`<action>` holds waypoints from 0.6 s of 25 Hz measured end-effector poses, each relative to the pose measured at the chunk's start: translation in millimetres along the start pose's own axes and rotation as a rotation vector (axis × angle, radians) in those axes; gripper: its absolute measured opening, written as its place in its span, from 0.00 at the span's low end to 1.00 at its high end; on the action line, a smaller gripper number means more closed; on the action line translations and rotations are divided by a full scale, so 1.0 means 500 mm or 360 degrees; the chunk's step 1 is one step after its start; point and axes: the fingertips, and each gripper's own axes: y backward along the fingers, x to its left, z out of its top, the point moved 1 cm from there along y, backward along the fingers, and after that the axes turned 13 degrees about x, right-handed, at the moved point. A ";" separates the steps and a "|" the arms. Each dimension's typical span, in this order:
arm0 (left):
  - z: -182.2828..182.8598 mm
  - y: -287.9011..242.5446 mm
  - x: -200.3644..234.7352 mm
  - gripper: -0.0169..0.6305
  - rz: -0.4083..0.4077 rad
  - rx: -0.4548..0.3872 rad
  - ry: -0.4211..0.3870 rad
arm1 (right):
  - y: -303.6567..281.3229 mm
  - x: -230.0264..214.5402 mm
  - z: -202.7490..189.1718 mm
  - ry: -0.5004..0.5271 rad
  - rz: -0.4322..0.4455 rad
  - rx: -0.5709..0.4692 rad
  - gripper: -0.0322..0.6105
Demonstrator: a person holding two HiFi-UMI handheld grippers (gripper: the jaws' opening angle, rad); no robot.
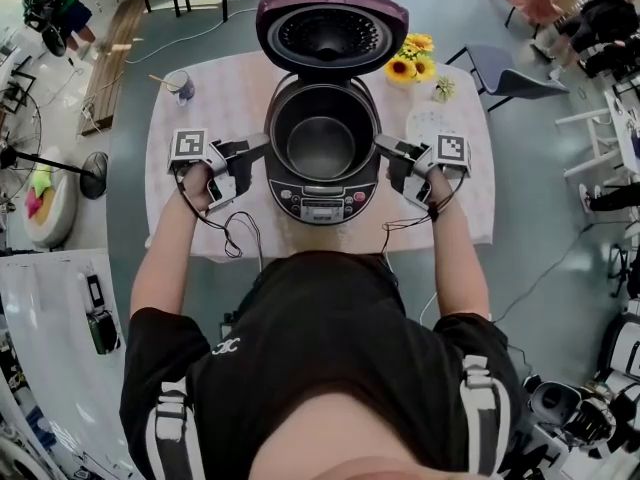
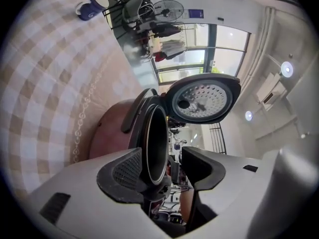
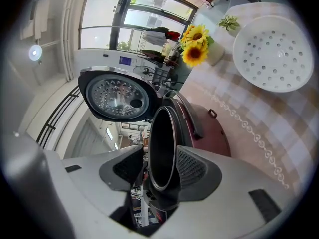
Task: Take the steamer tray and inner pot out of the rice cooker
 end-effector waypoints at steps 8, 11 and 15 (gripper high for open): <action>0.012 -0.022 0.001 0.38 -0.0041 0.0020 0.0039 | -0.011 -0.005 0.006 -0.0017 -0.0010 0.0040 0.35; 0.019 -0.029 0.002 0.38 -0.0047 0.0026 0.0032 | -0.020 -0.005 0.011 -0.0018 -0.0001 0.0056 0.35; 0.021 -0.042 -0.002 0.38 -0.0028 0.0055 -0.0001 | -0.026 -0.007 0.015 -0.0001 -0.0018 0.0079 0.31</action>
